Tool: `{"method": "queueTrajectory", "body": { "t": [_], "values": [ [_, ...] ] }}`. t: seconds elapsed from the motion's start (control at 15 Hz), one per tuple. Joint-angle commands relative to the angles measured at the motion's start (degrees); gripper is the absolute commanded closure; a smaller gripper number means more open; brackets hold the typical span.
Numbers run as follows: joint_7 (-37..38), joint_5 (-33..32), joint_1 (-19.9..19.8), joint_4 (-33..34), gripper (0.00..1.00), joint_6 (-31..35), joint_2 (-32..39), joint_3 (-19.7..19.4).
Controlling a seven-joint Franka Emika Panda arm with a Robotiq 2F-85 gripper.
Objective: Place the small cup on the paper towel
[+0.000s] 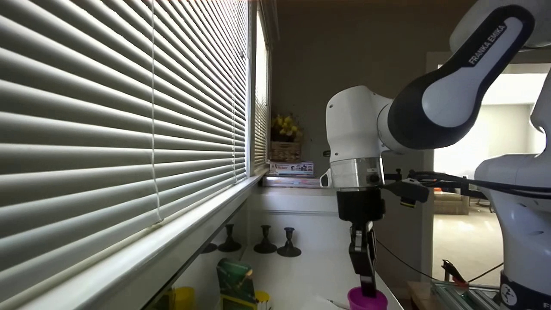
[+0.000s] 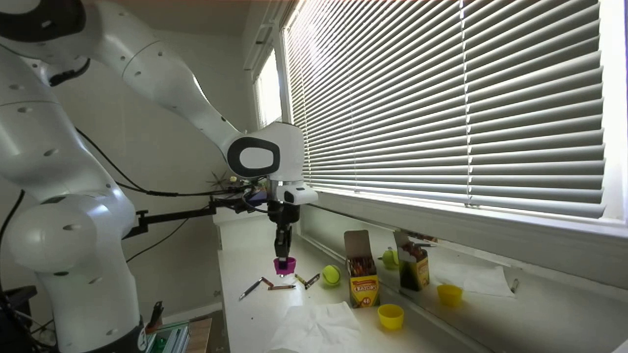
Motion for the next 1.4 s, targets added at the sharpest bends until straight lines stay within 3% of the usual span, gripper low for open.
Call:
{"method": "queueTrajectory", "body": {
  "t": [0.0,0.53,1.07,1.33],
  "values": [
    [1.4,-3.7,-4.1,0.0,0.99,1.3,-0.6,-0.3],
    [9.1,-13.9,-12.0,0.0,0.99,5.5,2.2,0.6],
    [14.1,-18.3,-15.3,0.8,0.99,14.8,8.2,-0.5],
    [13.7,-18.7,-16.5,2.7,0.99,17.2,11.9,-2.9]
  ]
}}
